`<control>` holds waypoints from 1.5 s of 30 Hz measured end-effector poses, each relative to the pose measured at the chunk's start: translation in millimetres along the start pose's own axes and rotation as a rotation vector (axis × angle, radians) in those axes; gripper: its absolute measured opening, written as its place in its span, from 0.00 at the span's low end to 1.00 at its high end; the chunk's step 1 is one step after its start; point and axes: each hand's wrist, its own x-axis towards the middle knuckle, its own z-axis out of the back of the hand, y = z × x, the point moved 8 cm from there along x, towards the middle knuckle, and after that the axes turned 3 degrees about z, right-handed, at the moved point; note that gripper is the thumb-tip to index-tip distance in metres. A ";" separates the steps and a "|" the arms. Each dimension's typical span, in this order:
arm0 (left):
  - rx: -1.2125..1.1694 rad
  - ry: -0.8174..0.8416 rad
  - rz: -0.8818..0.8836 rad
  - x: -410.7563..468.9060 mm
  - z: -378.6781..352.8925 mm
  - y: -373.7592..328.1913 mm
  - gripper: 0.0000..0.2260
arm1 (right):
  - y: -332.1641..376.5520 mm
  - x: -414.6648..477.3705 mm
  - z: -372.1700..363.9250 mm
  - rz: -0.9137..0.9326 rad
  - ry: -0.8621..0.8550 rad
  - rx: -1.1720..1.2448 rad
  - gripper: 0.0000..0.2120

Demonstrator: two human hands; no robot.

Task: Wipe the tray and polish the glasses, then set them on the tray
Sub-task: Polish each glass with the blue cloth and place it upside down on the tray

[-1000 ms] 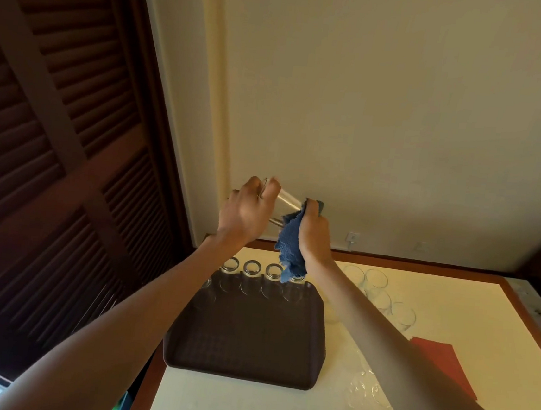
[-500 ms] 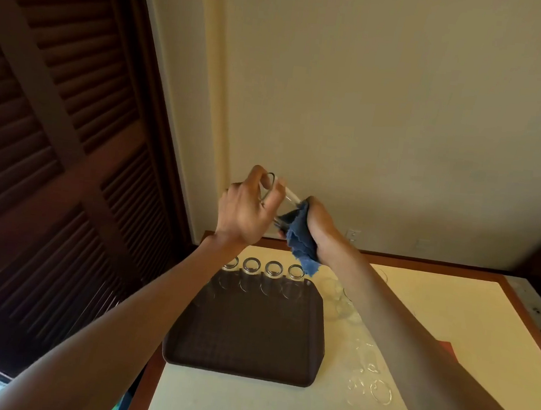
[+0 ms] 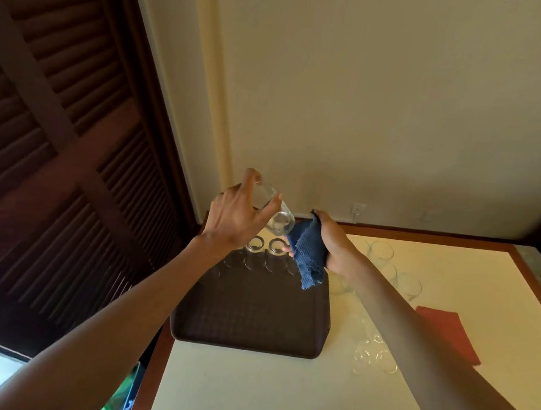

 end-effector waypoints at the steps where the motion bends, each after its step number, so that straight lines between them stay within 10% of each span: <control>1: 0.003 0.012 0.025 -4.3 -5.3 7.1 0.22 | -6.8 2.2 6.3 -0.016 -0.022 0.020 0.28; 32: 0.475 0.812 0.271 -146.7 -168.2 124.9 0.42 | -145.9 42.1 44.4 -0.186 -0.057 -0.063 0.30; 38: -0.306 0.676 0.470 -93.6 -125.3 89.2 0.09 | -110.9 26.7 22.8 -0.059 -0.067 0.129 0.03; 45: -0.589 0.761 0.515 -87.7 -98.7 57.0 0.06 | -62.9 6.0 -0.4 0.090 0.073 0.281 0.26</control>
